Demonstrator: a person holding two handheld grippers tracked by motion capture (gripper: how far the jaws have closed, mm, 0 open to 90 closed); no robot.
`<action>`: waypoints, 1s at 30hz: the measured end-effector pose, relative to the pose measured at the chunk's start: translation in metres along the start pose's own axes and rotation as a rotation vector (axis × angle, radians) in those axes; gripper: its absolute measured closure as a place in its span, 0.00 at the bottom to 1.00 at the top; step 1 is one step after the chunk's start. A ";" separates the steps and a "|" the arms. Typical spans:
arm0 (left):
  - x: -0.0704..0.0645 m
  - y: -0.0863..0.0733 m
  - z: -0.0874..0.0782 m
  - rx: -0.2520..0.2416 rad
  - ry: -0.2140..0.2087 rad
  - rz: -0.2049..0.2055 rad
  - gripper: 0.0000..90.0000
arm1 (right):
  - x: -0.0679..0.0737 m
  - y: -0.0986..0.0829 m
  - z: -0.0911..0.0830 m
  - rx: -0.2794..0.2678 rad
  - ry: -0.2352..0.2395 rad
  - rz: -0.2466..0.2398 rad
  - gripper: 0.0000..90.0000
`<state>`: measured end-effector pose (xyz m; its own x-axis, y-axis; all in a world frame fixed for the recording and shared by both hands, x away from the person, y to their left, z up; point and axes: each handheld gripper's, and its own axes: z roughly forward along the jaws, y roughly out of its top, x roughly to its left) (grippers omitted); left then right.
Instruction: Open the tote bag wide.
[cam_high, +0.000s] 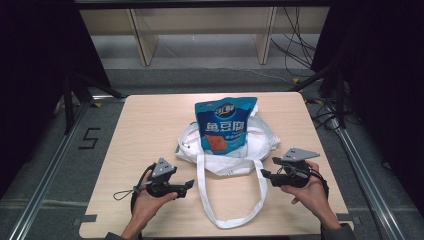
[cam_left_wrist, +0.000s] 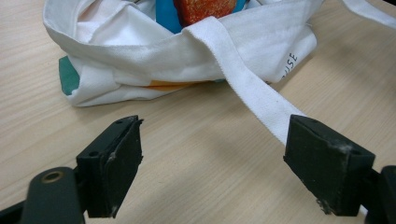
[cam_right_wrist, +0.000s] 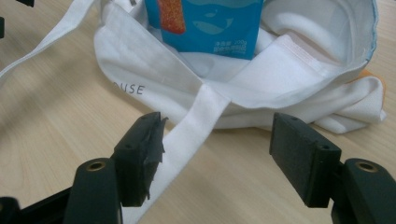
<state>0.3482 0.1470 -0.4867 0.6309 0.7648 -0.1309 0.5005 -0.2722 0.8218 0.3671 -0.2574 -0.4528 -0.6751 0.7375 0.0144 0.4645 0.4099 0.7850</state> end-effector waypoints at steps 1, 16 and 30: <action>0.000 -0.001 0.000 -0.006 -0.007 0.001 0.20 | 0.001 -0.001 -0.001 0.002 0.001 0.004 0.39; -0.012 -0.013 -0.013 -0.005 -0.043 0.025 0.19 | 0.014 -0.024 -0.016 -0.001 0.004 -0.005 0.36; -0.039 -0.026 -0.021 0.011 -0.076 0.038 0.18 | 0.025 -0.059 -0.024 0.047 0.008 0.011 0.24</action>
<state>0.2985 0.1363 -0.4911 0.6922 0.7076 -0.1419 0.4818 -0.3067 0.8208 0.3088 -0.2762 -0.4840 -0.6744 0.7379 0.0275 0.4982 0.4271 0.7546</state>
